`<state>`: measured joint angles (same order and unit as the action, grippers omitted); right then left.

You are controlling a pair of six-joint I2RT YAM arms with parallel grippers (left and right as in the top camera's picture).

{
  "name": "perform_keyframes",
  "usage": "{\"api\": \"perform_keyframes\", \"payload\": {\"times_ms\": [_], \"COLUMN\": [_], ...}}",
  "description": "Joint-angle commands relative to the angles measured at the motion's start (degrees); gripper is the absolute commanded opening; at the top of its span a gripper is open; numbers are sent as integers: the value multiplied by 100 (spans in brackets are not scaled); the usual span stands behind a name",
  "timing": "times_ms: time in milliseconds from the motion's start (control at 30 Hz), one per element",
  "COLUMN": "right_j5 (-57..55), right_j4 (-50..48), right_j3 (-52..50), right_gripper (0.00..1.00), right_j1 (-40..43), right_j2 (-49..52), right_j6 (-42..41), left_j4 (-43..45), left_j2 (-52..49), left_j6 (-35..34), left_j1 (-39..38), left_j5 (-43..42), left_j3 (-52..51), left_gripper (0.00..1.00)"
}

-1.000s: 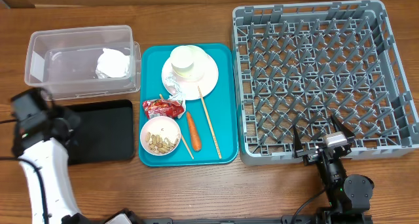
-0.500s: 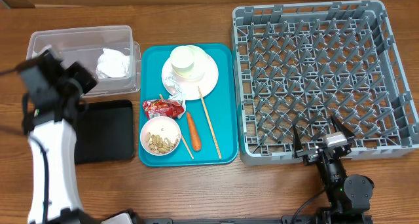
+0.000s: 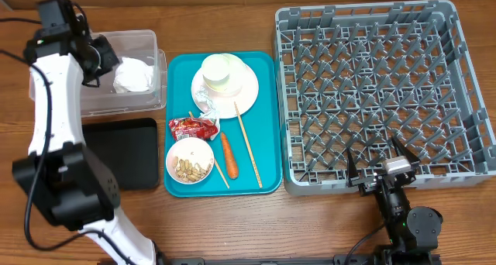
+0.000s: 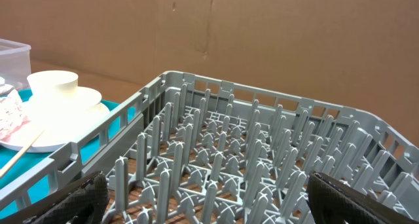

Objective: Sort waste into correct bins and load items into the dishwasher

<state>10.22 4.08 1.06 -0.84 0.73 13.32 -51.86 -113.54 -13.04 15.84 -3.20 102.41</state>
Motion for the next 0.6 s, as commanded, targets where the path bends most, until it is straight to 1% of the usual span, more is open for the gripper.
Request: {"api": "perform_keyframes", "payload": {"times_ms": [0,267,567], "right_j5": [-31,-31,-31], "right_j4": [-31,-31,-33], "right_j3": [-61,-61,-61], "right_gripper": [100,100,100], "right_j1": [-22,-22,-22], "right_j2": [-50,-50,-50], "right_j6": [-44,-44,-44], "left_j4": [-39,-264,-1056], "left_j2": [-310,-577,-710], "left_j6": [260,280,278], "left_j1": [-7,-7,-7], "left_j5": [127,216,354], "left_j3": [129,120,120], "left_gripper": [4,4,4]}}
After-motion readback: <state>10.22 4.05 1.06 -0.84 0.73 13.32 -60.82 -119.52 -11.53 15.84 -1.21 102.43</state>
